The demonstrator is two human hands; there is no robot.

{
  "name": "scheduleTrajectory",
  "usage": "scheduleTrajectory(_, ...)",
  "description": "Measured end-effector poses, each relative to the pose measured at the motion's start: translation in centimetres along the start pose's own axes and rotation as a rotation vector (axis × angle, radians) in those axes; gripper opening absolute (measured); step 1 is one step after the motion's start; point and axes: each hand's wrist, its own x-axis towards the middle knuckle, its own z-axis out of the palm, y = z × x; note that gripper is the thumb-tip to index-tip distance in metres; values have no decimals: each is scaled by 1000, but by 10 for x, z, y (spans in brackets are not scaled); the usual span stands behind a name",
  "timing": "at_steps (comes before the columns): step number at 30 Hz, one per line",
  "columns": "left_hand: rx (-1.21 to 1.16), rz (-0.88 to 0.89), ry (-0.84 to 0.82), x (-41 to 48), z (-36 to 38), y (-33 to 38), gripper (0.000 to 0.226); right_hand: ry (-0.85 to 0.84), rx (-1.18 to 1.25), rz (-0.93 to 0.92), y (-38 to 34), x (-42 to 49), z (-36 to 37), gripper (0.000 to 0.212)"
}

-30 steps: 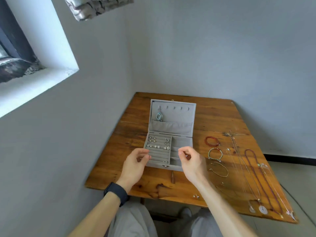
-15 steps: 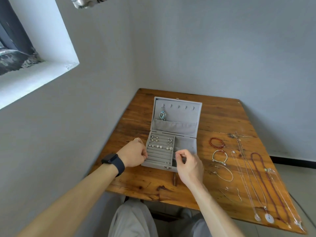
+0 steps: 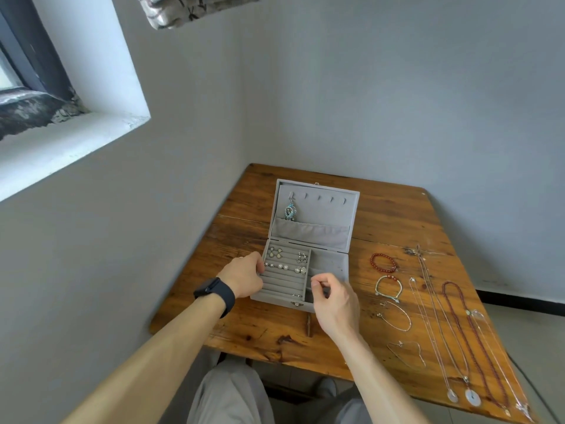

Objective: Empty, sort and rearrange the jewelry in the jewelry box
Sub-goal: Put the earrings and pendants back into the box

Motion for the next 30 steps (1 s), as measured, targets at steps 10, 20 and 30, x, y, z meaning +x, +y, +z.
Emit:
scheduleTrajectory(10,106,153,265,-39,64,-54,76,-200,-164,-226,-36,15,16,15)
scheduleTrajectory(20,193,116,322,-40,76,-57,67,-338,-431,-250,-66,29,44,21)
scheduleTrajectory(30,160,131,334,-38,77,-59,66,-373,-434,-94,-87,34,42,12)
